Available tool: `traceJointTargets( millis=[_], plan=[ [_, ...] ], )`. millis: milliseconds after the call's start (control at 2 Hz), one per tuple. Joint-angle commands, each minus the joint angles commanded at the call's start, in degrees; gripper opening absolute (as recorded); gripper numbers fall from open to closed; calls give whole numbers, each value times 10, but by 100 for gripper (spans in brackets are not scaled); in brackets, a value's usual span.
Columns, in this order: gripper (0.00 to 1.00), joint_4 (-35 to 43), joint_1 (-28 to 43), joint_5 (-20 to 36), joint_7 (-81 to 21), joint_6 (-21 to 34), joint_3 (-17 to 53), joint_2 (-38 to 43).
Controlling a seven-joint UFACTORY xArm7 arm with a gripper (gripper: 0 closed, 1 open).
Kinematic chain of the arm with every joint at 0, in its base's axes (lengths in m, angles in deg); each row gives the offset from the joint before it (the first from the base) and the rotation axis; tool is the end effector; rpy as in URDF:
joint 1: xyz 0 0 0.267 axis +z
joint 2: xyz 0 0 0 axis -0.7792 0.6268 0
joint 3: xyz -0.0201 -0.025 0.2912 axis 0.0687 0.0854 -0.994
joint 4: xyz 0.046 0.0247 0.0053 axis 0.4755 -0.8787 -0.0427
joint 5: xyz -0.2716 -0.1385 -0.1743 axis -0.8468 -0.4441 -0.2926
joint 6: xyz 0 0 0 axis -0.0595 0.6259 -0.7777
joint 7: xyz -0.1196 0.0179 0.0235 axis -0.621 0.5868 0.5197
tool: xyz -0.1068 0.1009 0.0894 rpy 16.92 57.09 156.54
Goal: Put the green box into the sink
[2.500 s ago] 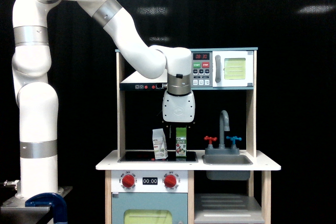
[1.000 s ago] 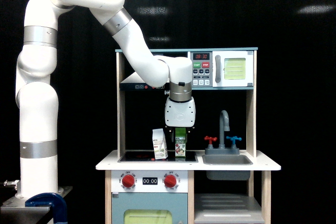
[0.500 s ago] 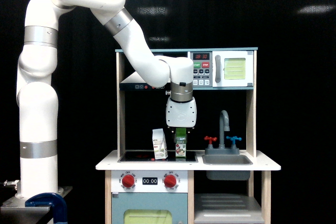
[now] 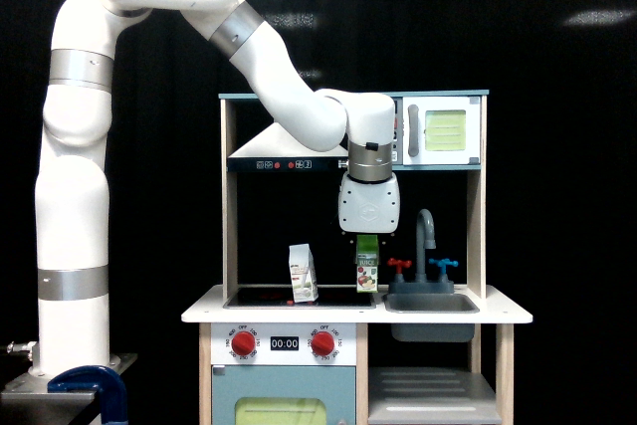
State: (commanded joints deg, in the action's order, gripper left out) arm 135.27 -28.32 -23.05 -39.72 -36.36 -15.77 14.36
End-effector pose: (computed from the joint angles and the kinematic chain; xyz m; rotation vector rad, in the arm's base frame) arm 0.4590 0.2121 0.1309 -2.0304 -1.9372 -0.4073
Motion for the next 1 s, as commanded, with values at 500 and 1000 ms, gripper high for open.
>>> traceJointTargets(
  millis=[500,1000],
  plan=[
    [0,145,-62,-2,-34,47,-6,120],
    [0,204,-61,-17,10,48,-36,159]
  ],
)
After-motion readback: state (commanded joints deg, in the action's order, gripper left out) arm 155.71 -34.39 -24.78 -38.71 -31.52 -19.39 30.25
